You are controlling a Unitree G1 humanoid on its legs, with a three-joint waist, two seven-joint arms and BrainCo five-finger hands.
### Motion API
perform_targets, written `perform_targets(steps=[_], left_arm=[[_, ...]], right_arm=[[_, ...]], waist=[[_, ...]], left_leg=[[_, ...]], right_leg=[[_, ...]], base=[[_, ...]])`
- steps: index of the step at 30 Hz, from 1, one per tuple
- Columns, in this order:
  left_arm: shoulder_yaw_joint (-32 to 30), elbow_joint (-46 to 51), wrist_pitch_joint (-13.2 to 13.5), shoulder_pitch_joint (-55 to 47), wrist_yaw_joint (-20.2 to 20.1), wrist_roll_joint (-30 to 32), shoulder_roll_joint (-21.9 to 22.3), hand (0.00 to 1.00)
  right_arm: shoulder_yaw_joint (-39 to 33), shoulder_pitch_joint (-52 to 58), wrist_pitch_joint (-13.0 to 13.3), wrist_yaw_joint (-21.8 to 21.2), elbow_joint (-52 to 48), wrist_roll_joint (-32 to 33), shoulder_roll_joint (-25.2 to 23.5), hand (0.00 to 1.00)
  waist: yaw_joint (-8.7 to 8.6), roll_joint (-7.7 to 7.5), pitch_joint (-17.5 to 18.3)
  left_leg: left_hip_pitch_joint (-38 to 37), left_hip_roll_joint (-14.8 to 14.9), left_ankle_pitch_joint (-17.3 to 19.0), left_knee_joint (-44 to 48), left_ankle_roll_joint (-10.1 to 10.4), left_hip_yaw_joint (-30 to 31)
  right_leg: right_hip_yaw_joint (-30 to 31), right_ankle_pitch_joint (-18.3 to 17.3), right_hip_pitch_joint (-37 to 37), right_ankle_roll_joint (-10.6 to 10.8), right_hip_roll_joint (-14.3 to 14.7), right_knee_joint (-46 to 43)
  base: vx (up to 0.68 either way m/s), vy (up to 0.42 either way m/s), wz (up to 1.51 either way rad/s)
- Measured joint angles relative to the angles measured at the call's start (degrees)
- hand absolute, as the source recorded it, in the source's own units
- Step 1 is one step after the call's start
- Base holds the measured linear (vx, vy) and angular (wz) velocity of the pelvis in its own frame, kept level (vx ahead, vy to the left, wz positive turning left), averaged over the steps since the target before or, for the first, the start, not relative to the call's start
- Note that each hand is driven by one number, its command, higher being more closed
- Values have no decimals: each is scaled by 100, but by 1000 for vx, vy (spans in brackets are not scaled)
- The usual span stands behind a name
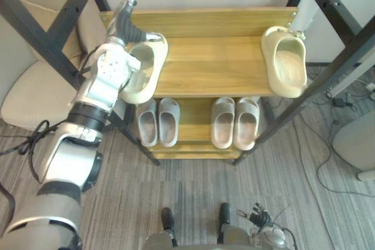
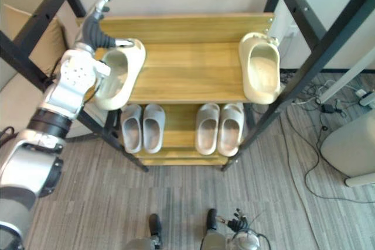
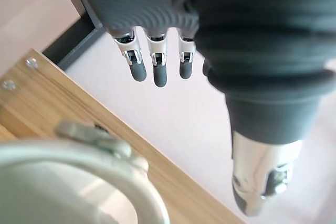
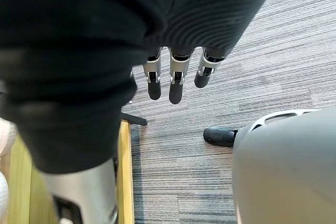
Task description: Organize the slippers on the shoe rack
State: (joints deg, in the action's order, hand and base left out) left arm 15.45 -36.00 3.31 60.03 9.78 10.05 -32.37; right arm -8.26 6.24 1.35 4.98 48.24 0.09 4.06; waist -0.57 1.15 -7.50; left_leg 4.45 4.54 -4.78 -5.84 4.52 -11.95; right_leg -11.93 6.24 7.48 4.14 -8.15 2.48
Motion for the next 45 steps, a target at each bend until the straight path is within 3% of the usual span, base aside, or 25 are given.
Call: perform_targets(steps=[20, 44, 45], left_arm=[[-442, 371, -122, -570, 1, 345, -74, 0], [-431, 356, -217, -571, -4, 706, -171, 0], [-430, 356, -222, -570, -4, 710, -170, 100]], right_arm=[[196, -12, 4, -25, -8, -5, 50, 0], [205, -18, 31, -27, -486, 2, 52, 0], [204, -33, 37, -26, -493, 2, 55, 0]], waist=[[73, 12, 0], [104, 12, -6], [103, 11, -6]], left_leg=[[63, 15, 13, -1, 20, -19], [269, 93, 38, 1, 54, -235], [268, 94, 39, 1, 55, -238]], right_leg=[[-55, 0, -17, 0, 12, 96], [107, 12, 312, -18, 72, 68], [110, 12, 313, -18, 73, 69]], base=[[8, 1, 1], [19, -4, -4], [-1, -2, -3]])
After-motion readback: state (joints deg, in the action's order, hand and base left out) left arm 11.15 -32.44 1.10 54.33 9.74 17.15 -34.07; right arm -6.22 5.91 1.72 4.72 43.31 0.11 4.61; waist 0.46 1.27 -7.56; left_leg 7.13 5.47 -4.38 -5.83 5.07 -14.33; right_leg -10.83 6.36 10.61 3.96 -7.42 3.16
